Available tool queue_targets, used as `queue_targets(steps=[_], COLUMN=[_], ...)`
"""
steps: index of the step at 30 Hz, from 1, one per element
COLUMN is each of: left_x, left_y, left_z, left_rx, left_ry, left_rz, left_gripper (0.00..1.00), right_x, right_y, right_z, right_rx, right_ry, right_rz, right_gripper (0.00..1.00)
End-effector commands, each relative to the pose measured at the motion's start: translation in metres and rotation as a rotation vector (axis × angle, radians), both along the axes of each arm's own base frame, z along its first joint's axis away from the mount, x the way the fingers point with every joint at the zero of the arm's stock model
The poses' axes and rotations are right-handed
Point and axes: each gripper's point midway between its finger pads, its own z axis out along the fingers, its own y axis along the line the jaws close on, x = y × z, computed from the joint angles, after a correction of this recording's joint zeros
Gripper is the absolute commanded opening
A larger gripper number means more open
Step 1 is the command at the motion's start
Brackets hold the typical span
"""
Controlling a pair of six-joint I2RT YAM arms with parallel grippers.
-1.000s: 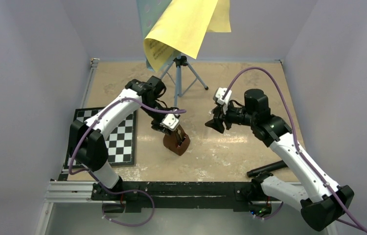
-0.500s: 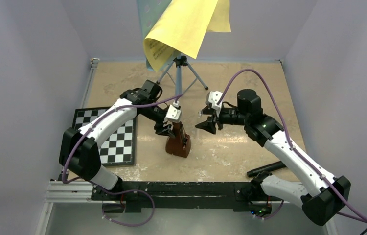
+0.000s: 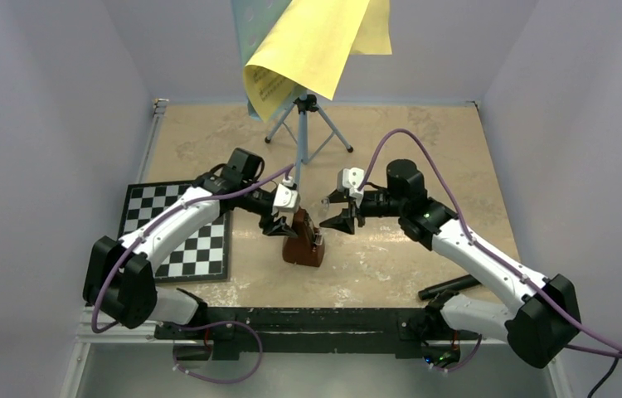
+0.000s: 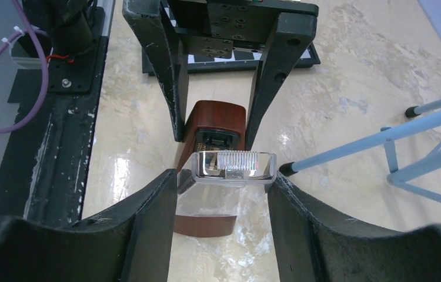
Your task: Pack up the instrument practice props
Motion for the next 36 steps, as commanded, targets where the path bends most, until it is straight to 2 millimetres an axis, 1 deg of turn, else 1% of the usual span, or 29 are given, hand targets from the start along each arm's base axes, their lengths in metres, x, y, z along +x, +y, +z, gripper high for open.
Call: queue_targets(steps=[1, 6, 9, 12, 15, 20, 28, 33, 36], left_x=[0.005, 0.009, 0.008, 0.008, 0.006, 0.007, 0.005, 0.005, 0.005], left_y=[0.007, 0.012, 0.018, 0.021, 0.021, 0.017, 0.017, 0.016, 0.014], left_z=[-0.022, -0.023, -0.03, -0.033, -0.032, -0.032, -0.032, -0.031, -0.031], left_rx=[0.064, 0.07, 0.085, 0.092, 0.084, 0.077, 0.076, 0.072, 0.071], left_ry=[-0.044, -0.089, -0.109, -0.11, -0.104, -0.098, -0.091, -0.09, -0.088], left_rz=[0.013, 0.065, 0.094, 0.118, 0.129, 0.127, 0.117, 0.114, 0.111], left_gripper=[0.0, 0.0, 0.0, 0.0, 0.0, 0.0, 0.0, 0.0, 0.0], right_x=[-0.001, 0.001, 0.005, 0.009, 0.01, 0.005, 0.007, 0.001, -0.003], right_y=[0.012, 0.021, 0.024, 0.027, 0.028, 0.027, 0.03, 0.029, 0.028], right_z=[0.011, -0.002, -0.011, -0.021, -0.022, -0.033, -0.049, -0.058, -0.06], right_rx=[0.066, 0.054, 0.041, 0.017, 0.013, -0.013, -0.035, -0.062, -0.069], right_ry=[-0.108, -0.086, -0.086, -0.076, -0.076, -0.103, -0.086, -0.076, -0.069], right_rz=[0.081, 0.088, 0.068, 0.048, 0.041, 0.065, 0.062, 0.099, 0.122], right_gripper=[0.0, 0.0, 0.0, 0.0, 0.0, 0.0, 0.0, 0.0, 0.0])
